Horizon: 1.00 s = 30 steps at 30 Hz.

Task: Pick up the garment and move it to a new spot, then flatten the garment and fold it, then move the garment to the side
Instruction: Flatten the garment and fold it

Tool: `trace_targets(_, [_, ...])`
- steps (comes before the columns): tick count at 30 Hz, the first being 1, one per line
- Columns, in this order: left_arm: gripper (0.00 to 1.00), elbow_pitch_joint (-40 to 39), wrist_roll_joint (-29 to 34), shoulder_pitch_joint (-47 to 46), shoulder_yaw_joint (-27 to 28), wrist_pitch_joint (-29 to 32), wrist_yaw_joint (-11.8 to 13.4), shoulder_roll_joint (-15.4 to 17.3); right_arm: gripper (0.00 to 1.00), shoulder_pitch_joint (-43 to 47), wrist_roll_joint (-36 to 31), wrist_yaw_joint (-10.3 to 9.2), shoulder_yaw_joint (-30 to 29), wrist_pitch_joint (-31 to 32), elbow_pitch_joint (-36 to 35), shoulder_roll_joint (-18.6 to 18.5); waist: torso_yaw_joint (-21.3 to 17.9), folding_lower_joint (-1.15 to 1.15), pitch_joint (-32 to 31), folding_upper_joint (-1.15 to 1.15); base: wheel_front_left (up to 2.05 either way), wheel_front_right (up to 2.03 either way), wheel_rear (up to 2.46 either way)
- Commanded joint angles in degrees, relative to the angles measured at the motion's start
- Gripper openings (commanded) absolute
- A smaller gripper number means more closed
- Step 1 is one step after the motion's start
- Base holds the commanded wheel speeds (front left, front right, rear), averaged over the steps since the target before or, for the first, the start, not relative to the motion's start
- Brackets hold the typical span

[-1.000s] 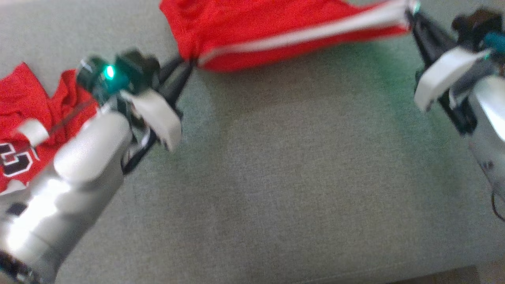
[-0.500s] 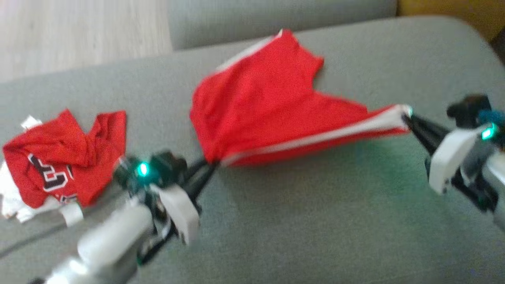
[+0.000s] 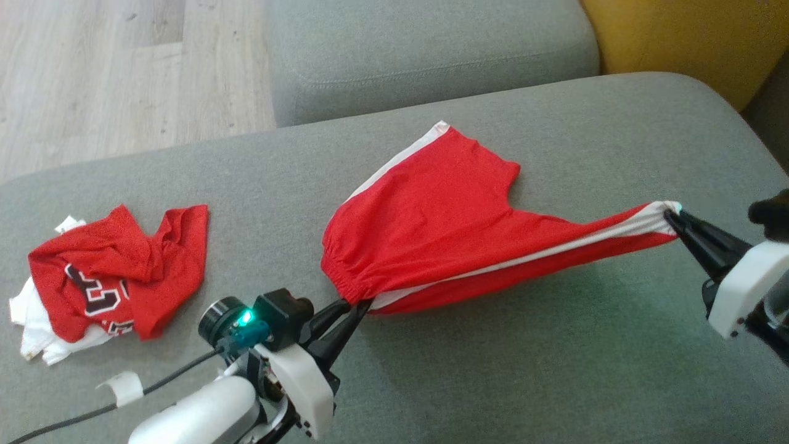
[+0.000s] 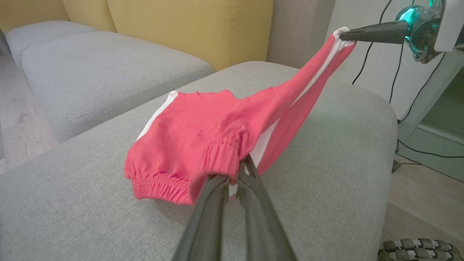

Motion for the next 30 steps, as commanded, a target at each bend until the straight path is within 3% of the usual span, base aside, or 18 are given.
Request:
trace_targets(1, [0.00, -1.8, -0.4, -1.9, 2.8, 0.2, 0.8, 2.4, 0.00, 0.4, -0.9, -0.05, -2.0, -0.8, -1.2, -2.0, 0.4, 0.00, 0.6, -0.01, 0.00, 0.00, 0.00])
trace_targets(9, [0.00, -2.7, -1.2, -3.8, 4.4, 0.7, 1.7, 2.2, 0.00, -2.1, -7.0, -0.05, -7.3, -0.4, -0.7, 0.2, 2.9, 0.00, 4.7, -0.01, 0.00, 0.00, 0.00])
trace_targets(17, [0.00, 0.0, -2.1, -10.0, 6.3, 2.2, 0.2, 0.4, 0.00, -9.8, -13.5, -0.05, -11.1, 2.5, 1.6, 3.4, 6.9, 0.00, 12.2, -0.01, 0.00, 0.00, 0.00])
trace_targets(30, [0.00, 9.9, 0.1, -22.3, 6.2, 5.4, -2.8, -5.3, 0.00, -26.6, -20.1, -0.05, -7.2, 7.5, 8.8, 6.8, 12.7, 0.00, 24.1, -0.01, 0.00, 0.00, 0.00])
